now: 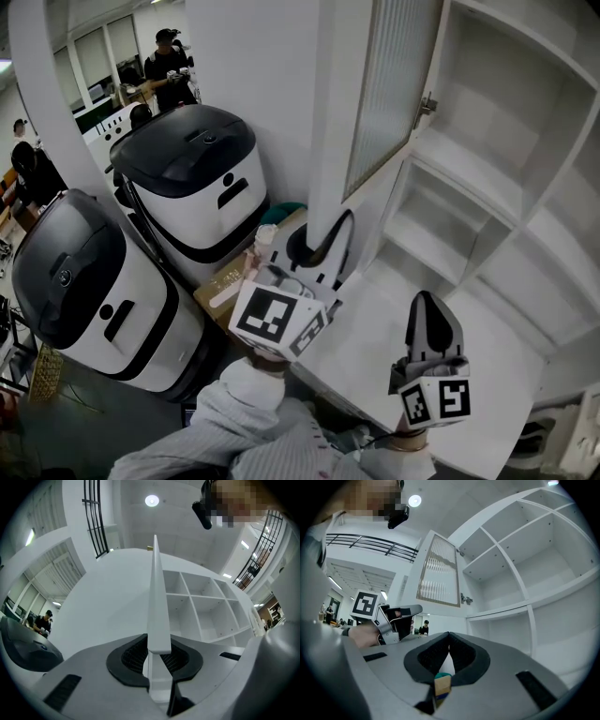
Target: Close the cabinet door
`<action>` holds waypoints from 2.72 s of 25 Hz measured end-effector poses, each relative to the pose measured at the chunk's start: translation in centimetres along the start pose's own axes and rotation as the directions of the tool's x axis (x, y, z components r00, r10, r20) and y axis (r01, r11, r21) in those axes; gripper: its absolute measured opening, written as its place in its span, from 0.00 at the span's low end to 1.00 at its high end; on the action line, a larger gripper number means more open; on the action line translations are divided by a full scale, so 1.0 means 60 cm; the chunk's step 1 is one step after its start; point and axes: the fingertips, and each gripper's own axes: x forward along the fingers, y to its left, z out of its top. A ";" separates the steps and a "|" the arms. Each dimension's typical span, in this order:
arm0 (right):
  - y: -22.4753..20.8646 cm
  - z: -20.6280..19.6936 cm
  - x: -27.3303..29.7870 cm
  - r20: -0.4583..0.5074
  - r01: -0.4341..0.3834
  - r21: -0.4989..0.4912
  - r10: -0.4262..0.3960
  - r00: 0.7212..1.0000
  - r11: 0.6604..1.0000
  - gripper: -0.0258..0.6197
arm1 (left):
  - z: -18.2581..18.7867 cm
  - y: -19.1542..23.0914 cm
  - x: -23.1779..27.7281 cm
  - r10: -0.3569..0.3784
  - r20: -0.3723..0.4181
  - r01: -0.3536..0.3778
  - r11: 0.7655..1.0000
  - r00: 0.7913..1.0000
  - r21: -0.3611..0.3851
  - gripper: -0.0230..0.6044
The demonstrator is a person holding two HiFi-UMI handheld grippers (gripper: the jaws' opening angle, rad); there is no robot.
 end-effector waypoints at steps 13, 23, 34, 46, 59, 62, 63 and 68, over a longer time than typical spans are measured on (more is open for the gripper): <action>-0.087 0.014 -0.062 -0.028 -0.058 0.003 0.058 0.998 0.998 0.06 | -0.004 -0.118 0.018 0.110 -0.026 -0.107 0.990 0.994 0.096 0.18; -0.186 0.016 -0.119 -0.033 -0.116 0.033 0.117 0.993 0.993 0.06 | -0.029 -0.194 0.053 0.250 -0.085 -0.224 0.945 0.964 0.239 0.18; -0.269 0.027 -0.145 -0.006 -0.152 0.030 0.153 0.988 0.988 0.06 | -0.058 -0.292 0.112 0.228 -0.137 -0.182 0.941 0.964 0.286 0.35; -0.356 0.016 -0.163 -0.039 -0.133 0.002 0.133 0.990 0.991 0.06 | -0.093 -0.357 0.188 0.223 -0.139 -0.174 0.939 0.965 0.298 0.46; -0.431 -0.014 -0.164 -0.068 -0.084 0.036 0.086 0.994 0.996 0.06 | -0.117 -0.391 0.245 0.209 -0.140 -0.158 0.938 0.968 0.310 0.52; -0.440 -0.019 -0.161 -0.072 -0.072 0.046 0.075 0.995 0.996 0.06 | -0.123 -0.397 0.256 0.187 -0.150 -0.133 0.942 0.971 0.309 0.53; -0.443 -0.020 -0.160 -0.072 -0.069 0.048 0.072 0.995 0.996 0.06 | -0.126 -0.399 0.260 0.178 -0.152 -0.125 0.944 0.972 0.306 0.53; -0.454 -0.027 -0.155 -0.077 -0.059 0.051 0.063 0.995 0.997 0.06 | -0.134 -0.403 0.277 0.154 -0.154 -0.102 0.948 0.976 0.301 0.54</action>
